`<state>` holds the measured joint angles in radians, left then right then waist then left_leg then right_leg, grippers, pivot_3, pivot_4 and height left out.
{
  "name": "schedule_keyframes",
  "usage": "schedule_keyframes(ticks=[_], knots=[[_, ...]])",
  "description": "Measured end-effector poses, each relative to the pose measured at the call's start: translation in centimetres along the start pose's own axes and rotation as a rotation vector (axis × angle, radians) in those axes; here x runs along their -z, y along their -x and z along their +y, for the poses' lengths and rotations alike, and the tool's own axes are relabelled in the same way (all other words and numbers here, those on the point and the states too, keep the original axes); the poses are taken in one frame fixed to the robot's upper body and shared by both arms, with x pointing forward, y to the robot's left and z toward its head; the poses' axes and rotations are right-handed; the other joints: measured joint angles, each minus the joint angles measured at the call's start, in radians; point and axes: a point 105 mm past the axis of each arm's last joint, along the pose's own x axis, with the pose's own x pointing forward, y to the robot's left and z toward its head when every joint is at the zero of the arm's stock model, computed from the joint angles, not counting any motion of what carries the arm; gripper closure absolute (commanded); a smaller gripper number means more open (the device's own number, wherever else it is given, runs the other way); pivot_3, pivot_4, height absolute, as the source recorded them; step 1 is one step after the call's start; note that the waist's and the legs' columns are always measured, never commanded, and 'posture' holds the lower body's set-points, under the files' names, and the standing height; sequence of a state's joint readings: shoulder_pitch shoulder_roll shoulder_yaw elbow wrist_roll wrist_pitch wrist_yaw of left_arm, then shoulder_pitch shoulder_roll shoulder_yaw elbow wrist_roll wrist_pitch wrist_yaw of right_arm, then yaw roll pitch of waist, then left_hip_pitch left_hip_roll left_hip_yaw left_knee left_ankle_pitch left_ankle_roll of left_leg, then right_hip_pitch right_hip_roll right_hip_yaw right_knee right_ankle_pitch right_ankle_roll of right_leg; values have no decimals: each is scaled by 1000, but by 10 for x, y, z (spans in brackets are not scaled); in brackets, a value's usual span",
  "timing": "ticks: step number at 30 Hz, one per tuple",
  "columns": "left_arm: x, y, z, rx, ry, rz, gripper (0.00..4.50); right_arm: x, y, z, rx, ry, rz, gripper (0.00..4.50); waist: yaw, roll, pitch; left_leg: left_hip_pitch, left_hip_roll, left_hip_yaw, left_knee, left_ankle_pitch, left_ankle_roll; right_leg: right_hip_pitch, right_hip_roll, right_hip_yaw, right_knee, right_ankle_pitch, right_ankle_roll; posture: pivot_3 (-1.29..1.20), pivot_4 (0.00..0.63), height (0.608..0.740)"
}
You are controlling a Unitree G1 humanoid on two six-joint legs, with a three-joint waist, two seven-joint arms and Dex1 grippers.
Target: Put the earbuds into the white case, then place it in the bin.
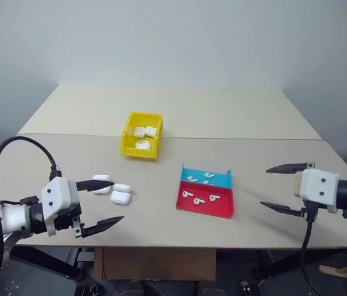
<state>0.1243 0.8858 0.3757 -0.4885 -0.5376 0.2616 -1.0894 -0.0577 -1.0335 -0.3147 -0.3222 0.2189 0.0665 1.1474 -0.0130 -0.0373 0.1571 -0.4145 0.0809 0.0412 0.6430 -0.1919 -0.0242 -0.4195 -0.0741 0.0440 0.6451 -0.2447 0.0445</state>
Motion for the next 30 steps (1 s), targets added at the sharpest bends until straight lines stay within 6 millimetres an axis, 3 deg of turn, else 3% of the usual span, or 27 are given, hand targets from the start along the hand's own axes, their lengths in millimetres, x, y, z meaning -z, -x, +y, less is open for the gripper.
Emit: schedule_keyframes(ticks=[8,21,27,30], knots=[[-4,-2,20,-153,-14,-15,0,0,0,0,3,0,1,33,0,0,0,0,0,0,0,0,0,0,0,0,0,1,-2,0,150,740],[-1,-5,15,-246,-74,86,0,4,-2,-3,-1,-9,10,33,0,0,0,0,0,0,0,0,0,0,0,0,0,1,-2,0,150,740],[-3,-9,8,-319,-13,121,0,0,-2,-3,-7,3,12,33,0,0,0,0,0,0,0,0,0,0,0,0,0,2,-3,0,150,740],[4,-11,9,-337,62,229,0,3,-3,6,-24,-20,25,33,3,0,0,0,0,0,0,0,0,1,0,0,1,1,0,0,150,740]])
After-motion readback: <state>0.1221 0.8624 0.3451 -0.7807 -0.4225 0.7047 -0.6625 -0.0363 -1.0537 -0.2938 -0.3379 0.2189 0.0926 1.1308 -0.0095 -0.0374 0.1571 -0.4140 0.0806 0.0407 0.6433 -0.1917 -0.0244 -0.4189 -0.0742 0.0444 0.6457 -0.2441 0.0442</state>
